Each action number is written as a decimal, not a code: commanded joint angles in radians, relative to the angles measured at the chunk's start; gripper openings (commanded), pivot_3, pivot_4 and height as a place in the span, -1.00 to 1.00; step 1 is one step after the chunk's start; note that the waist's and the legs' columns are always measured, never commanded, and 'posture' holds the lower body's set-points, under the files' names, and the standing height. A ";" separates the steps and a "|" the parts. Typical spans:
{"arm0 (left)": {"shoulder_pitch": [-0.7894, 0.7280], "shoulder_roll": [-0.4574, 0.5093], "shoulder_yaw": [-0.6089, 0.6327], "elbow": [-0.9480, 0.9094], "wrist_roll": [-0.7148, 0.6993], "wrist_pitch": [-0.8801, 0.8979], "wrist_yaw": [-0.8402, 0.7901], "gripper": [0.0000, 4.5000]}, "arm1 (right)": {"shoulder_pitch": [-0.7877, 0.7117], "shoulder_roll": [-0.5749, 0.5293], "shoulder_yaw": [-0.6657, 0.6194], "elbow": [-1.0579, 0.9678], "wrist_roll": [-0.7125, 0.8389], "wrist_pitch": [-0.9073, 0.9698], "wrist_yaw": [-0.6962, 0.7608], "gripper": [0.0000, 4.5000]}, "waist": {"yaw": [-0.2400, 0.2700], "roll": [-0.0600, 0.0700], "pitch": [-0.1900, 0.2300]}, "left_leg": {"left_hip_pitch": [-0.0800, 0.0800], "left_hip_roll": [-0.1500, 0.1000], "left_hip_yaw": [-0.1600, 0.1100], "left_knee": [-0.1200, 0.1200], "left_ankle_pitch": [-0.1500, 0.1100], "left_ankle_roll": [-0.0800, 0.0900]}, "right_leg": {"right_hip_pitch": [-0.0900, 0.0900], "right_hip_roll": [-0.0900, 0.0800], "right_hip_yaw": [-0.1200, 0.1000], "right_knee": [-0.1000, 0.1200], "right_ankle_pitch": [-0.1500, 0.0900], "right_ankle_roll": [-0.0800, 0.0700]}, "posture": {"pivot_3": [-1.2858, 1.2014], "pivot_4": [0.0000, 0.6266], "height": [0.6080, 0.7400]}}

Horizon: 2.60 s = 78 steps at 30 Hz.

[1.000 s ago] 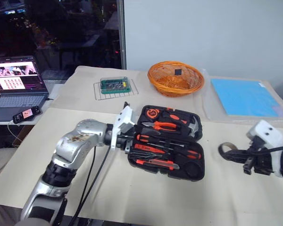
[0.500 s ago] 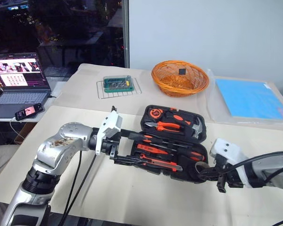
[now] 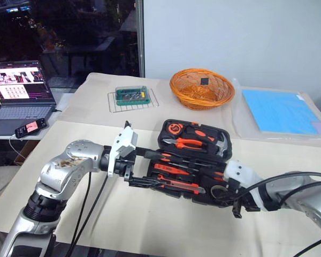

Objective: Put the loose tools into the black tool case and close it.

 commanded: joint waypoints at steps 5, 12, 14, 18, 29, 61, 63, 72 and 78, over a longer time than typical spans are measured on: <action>-0.003 -0.008 0.024 -0.021 -0.007 0.000 0.041 0.96 | -0.014 -0.015 -0.078 -0.014 -0.003 -0.042 0.036 -0.32 | 0.000 0.000 0.000 | 0.000 0.000 0.000 0.000 0.000 0.000 | 0.000 0.000 0.000 0.000 0.000 0.000 | 0.03 -0.52 1.00; -0.066 -0.143 0.081 0.093 -0.012 0.109 0.294 0.96 | 0.116 0.068 -0.425 -0.050 0.086 -0.063 0.024 0.16 | 0.010 -0.001 0.001 | 0.000 0.000 -0.001 0.000 0.000 0.001 | 0.002 0.000 -0.001 0.000 0.000 0.001 | 0.03 -0.52 1.00; -0.115 -0.194 0.087 0.156 0.021 0.160 0.399 0.96 | 0.100 0.130 -0.487 -0.022 0.087 -0.068 -0.033 0.16 | 0.015 -0.003 0.002 | 0.000 -0.001 -0.002 0.001 0.000 0.001 | 0.003 0.000 0.000 0.000 0.001 0.002 | 0.03 -0.52 1.00; -0.282 -0.303 0.077 0.380 0.124 0.275 0.631 0.96 | -0.108 0.295 -0.495 0.167 0.055 0.021 -0.248 0.16 | 0.004 -0.005 0.003 | 0.002 -0.001 0.000 0.002 0.000 0.000 | 0.004 0.001 0.001 0.000 0.004 0.003 | 0.03 -0.52 1.00; -0.647 -0.467 0.178 1.074 0.243 0.166 0.777 0.96 | -0.451 0.438 -0.257 0.763 -0.201 -0.004 -0.437 0.16 | -0.002 -0.005 0.003 | -0.012 -0.007 0.001 -0.003 0.008 -0.008 | -0.014 0.001 0.001 0.005 0.007 0.009 | 0.03 -0.52 1.00; -0.530 -0.491 0.092 1.013 0.465 -0.438 0.463 -0.99 | -0.420 0.542 -0.356 0.686 -0.225 -0.507 -0.226 -1.00 | -0.030 -0.002 0.010 | -0.015 -0.014 0.000 0.000 0.005 0.002 | -0.014 -0.005 0.002 0.003 0.014 0.019 | 0.03 -0.52 1.00; -0.468 -0.474 0.074 0.965 0.504 -0.556 0.471 -0.99 | -0.395 0.542 -0.375 0.654 -0.199 -0.521 -0.198 -1.00 | -0.026 -0.001 0.010 | -0.015 -0.014 0.000 0.000 0.007 0.000 | -0.014 -0.004 0.003 0.003 0.014 0.018 | 0.03 -0.52 1.00; -0.201 -0.369 0.030 0.715 0.517 -0.743 0.353 -0.99 | 0.080 0.514 -0.472 0.211 -0.164 -0.636 -0.110 -1.00 | 0.001 0.000 0.010 | -0.017 -0.014 0.001 0.000 0.005 0.000 | -0.011 -0.007 -0.001 0.003 0.013 0.020 | 0.03 -0.52 1.00; -0.131 -0.229 0.083 0.583 0.377 -0.476 0.207 -0.67 | 0.349 0.452 -0.539 0.114 -0.193 -0.708 -0.016 -0.85 | -0.002 0.000 0.009 | -0.011 -0.014 0.003 0.005 -0.001 0.011 | -0.006 -0.008 -0.001 0.000 0.013 0.022 | 0.03 -0.52 1.00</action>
